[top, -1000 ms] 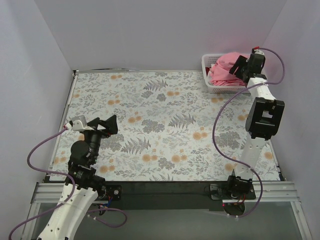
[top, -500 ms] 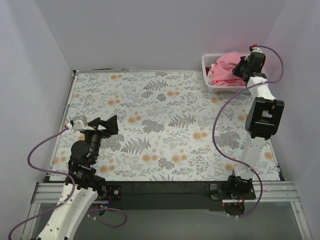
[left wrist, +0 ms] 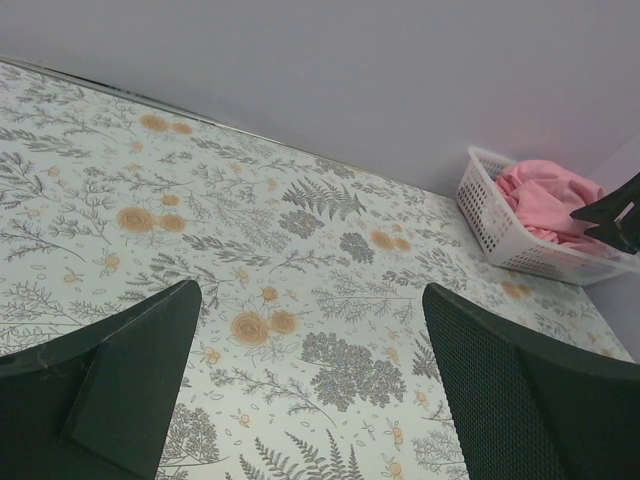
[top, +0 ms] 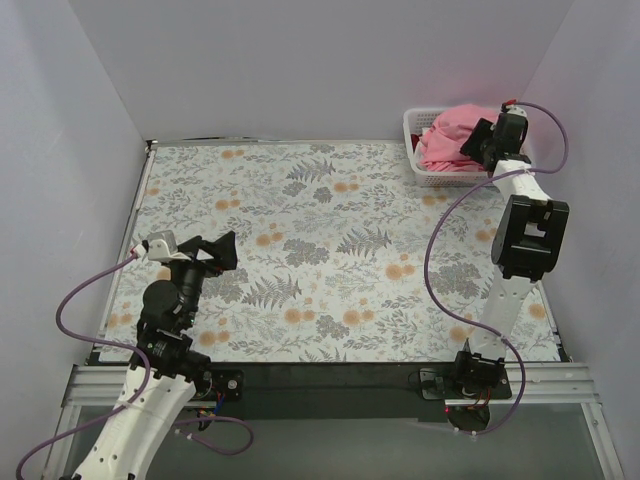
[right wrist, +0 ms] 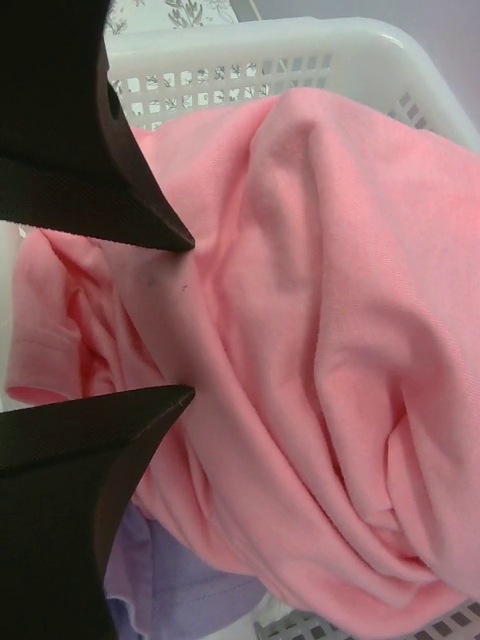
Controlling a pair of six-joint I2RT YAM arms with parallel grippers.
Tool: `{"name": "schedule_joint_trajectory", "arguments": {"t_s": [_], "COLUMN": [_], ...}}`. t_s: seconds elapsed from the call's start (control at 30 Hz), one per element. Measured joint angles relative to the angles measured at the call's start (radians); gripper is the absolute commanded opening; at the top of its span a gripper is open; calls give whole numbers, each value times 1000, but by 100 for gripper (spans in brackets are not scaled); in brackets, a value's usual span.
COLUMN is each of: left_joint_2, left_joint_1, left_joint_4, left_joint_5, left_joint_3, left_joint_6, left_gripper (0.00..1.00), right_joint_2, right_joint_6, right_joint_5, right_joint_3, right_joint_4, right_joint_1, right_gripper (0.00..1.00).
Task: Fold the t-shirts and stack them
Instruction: Grab the tshirt from the pile
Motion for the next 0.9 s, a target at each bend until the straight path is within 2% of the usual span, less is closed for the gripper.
{"name": "schedule_joint_trajectory", "arguments": {"t_s": [0.1,0.13,0.2,0.23,0.53,0.67,0.9], "left_joint_2": [13,17,26,29,36,34,18], "left_joint_1": [0,0,0,0,0,0,0], "left_joint_4": [-2,-2,-2,-2,-3,-3,-4], "left_joint_5": [0,0,0,1,3,3,3], "left_joint_3": [0,0,0,0,2,2,2], "left_joint_6": [0,1,3,4,7,7,8], "left_gripper": [92,93,93,92,92,92,92], "right_joint_2": [24,32,42,43,0,-152,-516], "right_joint_6": [-6,-9,-22,-28,-79,-117,-195], "right_joint_5": [-19,-24,-45,-54,-104,-105,-163], "right_joint_3": [14,19,24,24,14,-19,-61], "right_joint_4": [15,21,29,32,59,50,68], "right_joint_1": [0,0,0,0,-1,9,63], "right_gripper": [36,23,12,2,1,1,1]}}
